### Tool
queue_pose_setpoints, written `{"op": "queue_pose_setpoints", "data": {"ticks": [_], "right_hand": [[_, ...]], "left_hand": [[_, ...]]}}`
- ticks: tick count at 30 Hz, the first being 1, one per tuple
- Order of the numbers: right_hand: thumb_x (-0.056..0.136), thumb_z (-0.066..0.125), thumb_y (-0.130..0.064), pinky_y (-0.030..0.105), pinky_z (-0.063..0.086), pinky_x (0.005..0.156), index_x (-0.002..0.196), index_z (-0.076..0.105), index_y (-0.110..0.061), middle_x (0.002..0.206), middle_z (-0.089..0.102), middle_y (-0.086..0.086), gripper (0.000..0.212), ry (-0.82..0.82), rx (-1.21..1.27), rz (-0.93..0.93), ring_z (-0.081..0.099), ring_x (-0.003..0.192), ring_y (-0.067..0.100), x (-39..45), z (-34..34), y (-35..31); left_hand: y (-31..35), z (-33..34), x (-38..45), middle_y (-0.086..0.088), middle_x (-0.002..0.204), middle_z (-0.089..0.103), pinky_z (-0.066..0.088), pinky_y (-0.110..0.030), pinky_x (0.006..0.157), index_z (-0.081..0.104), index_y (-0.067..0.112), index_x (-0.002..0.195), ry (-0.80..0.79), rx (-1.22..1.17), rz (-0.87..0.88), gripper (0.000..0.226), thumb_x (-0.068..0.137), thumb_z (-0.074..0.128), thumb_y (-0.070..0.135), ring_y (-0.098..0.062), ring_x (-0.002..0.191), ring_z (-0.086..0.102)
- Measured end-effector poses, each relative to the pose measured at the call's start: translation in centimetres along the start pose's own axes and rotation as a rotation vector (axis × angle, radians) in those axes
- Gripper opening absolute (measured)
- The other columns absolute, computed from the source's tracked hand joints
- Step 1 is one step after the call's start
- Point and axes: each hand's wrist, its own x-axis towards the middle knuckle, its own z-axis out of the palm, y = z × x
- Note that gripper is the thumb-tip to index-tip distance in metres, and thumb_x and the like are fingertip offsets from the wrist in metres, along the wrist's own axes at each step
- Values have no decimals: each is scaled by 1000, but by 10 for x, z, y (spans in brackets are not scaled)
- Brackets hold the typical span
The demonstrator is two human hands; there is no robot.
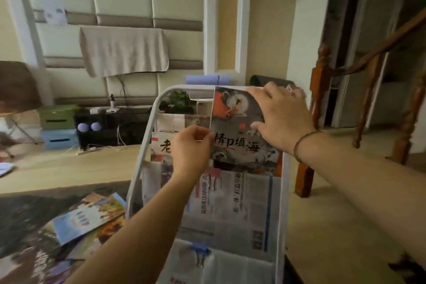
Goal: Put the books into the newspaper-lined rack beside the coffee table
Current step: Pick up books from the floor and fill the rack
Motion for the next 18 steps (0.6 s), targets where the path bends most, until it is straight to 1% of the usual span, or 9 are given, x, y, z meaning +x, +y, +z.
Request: {"op": "queue_pose_setpoints", "data": {"ticks": [2,4,5,6,8,10,14,16,18], "right_hand": [[82,69,-43,45,32,100,145,29,-28,132,46,2,76,-9,-9,-49,44,123,26,-3,17,-3],[83,67,-44,44,32,98,147,27,-28,130,45,1,77,-15,-35,-89,44,122,24,-8,31,-5],[84,66,-44,44,32,98,147,26,-27,130,45,0,77,-23,-38,-97,45,121,23,-11,36,-5],[84,66,-45,45,32,99,147,26,-27,131,45,0,78,-37,-38,-98,46,121,23,-15,40,-4],[82,66,-45,48,32,101,148,26,-27,132,47,0,79,-57,-48,-103,46,120,23,-22,46,-2],[81,67,-45,50,31,103,148,28,-26,134,49,0,79,-66,-53,-104,47,121,25,-29,49,-3],[82,65,-49,56,17,114,150,24,-25,146,43,-1,83,-122,-51,-103,41,133,24,-41,56,-8],[81,66,-51,57,13,116,149,28,-23,146,44,-1,83,-120,-48,-107,40,134,24,-45,59,-10],[77,67,-54,57,13,116,146,34,-23,141,47,0,83,-135,-63,-115,41,132,26,-49,63,-10]], "left_hand": [[-10,4,3,12,81,70,57,-19,64,70,26,90,-10,65,10,3,89,69,23,0,73,68],[-20,7,0,11,79,71,54,-13,55,72,22,91,-50,105,7,3,90,69,21,4,67,67],[-25,7,-2,9,79,72,54,-14,55,72,22,90,-75,131,-5,3,89,69,21,5,65,67],[-31,8,-3,9,80,73,57,-17,58,72,24,89,-97,163,-19,3,89,70,22,4,64,68],[-41,9,-4,14,76,73,61,-33,69,73,32,82,-113,241,-27,4,86,72,31,1,66,69],[-47,9,-6,21,66,69,57,-45,80,73,37,74,-110,337,-8,12,84,70,42,-2,67,67],[-47,7,-8,14,51,63,54,-52,84,70,30,60,-116,419,18,33,88,65,45,-9,56,61],[-49,6,-6,11,50,62,53,-53,85,68,28,59,-118,434,25,36,89,63,46,-11,56,61],[-51,7,-5,9,50,61,50,-51,90,67,25,59,-151,466,33,41,92,58,48,-12,57,62]]}}
